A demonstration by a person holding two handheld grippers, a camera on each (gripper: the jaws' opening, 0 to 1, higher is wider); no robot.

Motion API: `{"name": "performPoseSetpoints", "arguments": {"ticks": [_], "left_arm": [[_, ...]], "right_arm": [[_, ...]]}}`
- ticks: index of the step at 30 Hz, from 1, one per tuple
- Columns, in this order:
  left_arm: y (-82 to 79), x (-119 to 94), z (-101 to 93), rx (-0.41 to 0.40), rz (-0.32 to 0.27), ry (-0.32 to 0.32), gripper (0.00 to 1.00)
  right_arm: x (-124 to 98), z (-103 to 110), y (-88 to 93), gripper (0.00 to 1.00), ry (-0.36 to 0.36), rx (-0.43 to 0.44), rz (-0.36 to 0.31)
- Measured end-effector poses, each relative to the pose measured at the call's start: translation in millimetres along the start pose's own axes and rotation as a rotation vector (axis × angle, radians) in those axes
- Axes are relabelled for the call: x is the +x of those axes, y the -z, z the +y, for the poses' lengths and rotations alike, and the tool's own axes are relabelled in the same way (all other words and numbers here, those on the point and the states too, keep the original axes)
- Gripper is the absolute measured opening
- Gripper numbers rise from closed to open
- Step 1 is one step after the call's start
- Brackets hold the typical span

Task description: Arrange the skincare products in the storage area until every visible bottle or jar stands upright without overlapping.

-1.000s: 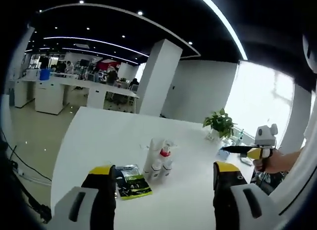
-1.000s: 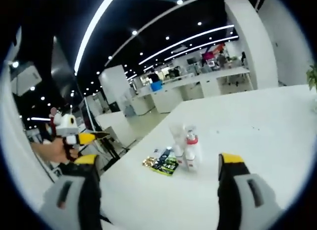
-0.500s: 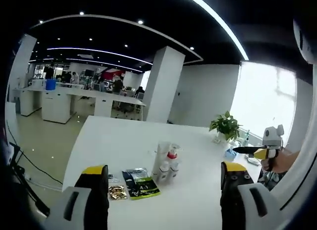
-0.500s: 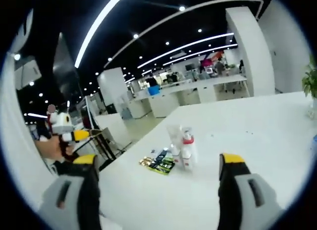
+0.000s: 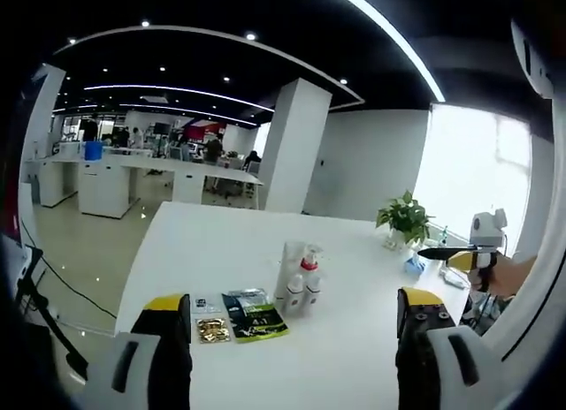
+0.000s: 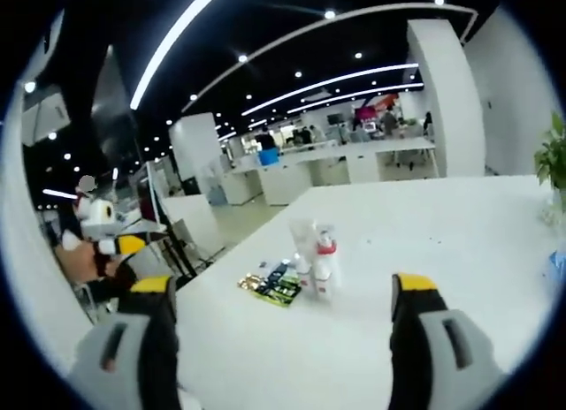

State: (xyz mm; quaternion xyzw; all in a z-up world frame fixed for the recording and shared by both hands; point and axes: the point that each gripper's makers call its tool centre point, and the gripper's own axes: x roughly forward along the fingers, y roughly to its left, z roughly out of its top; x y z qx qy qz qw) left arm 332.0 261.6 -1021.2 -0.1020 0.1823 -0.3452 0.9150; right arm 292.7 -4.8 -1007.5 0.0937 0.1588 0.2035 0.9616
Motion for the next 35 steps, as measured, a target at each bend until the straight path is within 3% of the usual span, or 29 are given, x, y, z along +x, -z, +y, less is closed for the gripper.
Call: {"name": "performPoseSetpoints", "arguments": {"ticks": [20,29,35], "left_arm": [[-3.5,2.3,-8.3,0.032,-0.004,-0.006,1.0],[2.3,-2.4,0.8,0.059,0.014,-0.043,1.0],[3.6,-12.5,9.9,0.036,-0.002,-0.085,1.0]], "right_arm": [[-6.2,-5.0,0.9,0.99,0.014,0.021,-0.012],[-1.2,-5.4,3.5,0.99,0.008,0.029,-0.021],[7.9,3.1,10.4,0.99,-0.02,0.038,-0.006]]}}
